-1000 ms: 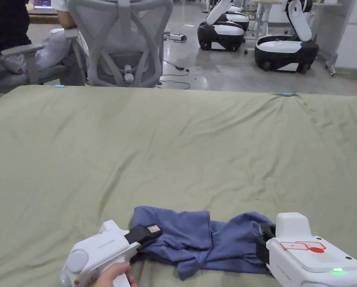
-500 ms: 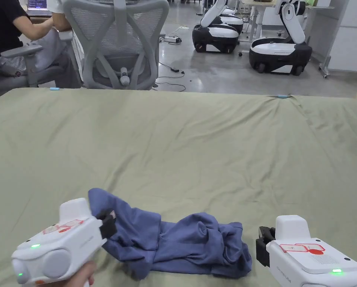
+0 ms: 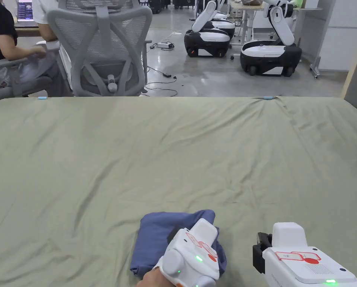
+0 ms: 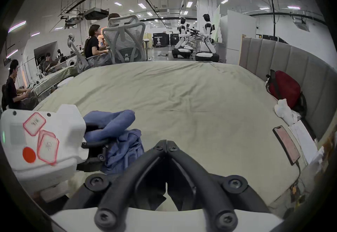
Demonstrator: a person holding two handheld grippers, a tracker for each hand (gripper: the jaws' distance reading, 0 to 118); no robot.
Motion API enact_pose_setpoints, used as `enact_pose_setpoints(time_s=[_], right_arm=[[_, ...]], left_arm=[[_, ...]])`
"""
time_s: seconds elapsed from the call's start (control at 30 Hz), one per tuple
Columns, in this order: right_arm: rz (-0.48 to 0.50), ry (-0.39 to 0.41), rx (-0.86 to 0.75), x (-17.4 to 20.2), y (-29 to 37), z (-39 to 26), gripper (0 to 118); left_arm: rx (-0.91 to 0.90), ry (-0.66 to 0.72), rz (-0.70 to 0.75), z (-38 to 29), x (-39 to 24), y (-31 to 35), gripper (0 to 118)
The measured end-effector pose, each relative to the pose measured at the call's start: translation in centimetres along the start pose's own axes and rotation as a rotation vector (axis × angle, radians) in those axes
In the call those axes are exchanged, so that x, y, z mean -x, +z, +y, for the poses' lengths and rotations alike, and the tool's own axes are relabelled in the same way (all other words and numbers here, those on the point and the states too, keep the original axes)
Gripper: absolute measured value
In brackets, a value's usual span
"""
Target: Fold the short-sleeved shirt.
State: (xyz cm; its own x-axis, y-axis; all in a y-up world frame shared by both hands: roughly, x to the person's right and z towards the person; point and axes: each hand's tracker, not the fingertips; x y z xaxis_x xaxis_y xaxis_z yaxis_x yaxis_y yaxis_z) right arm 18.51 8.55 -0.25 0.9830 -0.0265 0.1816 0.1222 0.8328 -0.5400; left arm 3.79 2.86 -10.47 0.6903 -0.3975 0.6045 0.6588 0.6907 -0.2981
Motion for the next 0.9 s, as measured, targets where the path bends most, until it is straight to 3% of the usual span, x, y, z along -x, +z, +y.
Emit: enact_pose_setpoints(time_s=[0.03, 0.07, 0.1, 0.23, 0.37, 0.43, 0.5, 0.53, 0.6, 0.67, 0.77, 0.9], right_arm=[[0.005, 0.005, -0.002, -0.1, 0.0, 0.0, 0], [0.011, 0.014, -0.001, -0.1, 0.0, 0.1, 0], [0.016, 0.017, 0.001, -0.1, -0.1, 0.1, 0], [0.046, 0.004, -0.003, -0.1, -0.3, 0.1, 0], [0.065, -0.005, -0.003, -0.3, -0.3, 0.0, 0], [0.067, -0.007, -0.001, -0.3, -0.4, 0.0, 0], [0.073, -0.011, 0.002, -0.3, -0.5, -0.1, 0], [0.075, -0.011, 0.002, -0.4, -0.6, -0.1, 0], [0.077, -0.009, 0.006, -0.4, -0.7, -0.1, 0], [0.077, -0.009, 0.011, -0.4, -0.8, -0.1, 0], [0.077, -0.011, 0.017, -0.5, -0.9, -0.1, 0], [0.082, -0.01, 0.027, -0.5, -1.0, 0.0, 0]], left_arm=[[-0.018, 0.045, -0.025, 0.2, 0.6, 0.6, 55], [-0.026, 0.106, -0.067, 0.5, 1.6, 1.2, 79], [-0.022, 0.183, -0.119, 0.9, 2.9, 1.9, 89], [-0.149, 0.574, -0.305, 1.5, 8.2, 5.8, 90], [-0.121, 0.809, -0.367, -0.2, 11.7, 5.1, 90], [-0.059, 0.864, -0.386, -1.3, 12.4, 3.9, 81], [-0.019, 0.865, -0.362, -1.8, 11.6, 3.1, 35], [-0.012, 0.86, -0.37, -2.0, 11.1, 2.7, 18], [0.024, 0.867, -0.465, -2.1, 9.9, 1.9, 3], [0.053, 0.876, -0.559, -1.9, 8.1, 0.9, 0], [0.082, 0.774, -0.564, -1.2, 5.1, 0.2, 0], [0.096, 0.781, -0.575, -1.3, 4.6, -0.4, 0]])
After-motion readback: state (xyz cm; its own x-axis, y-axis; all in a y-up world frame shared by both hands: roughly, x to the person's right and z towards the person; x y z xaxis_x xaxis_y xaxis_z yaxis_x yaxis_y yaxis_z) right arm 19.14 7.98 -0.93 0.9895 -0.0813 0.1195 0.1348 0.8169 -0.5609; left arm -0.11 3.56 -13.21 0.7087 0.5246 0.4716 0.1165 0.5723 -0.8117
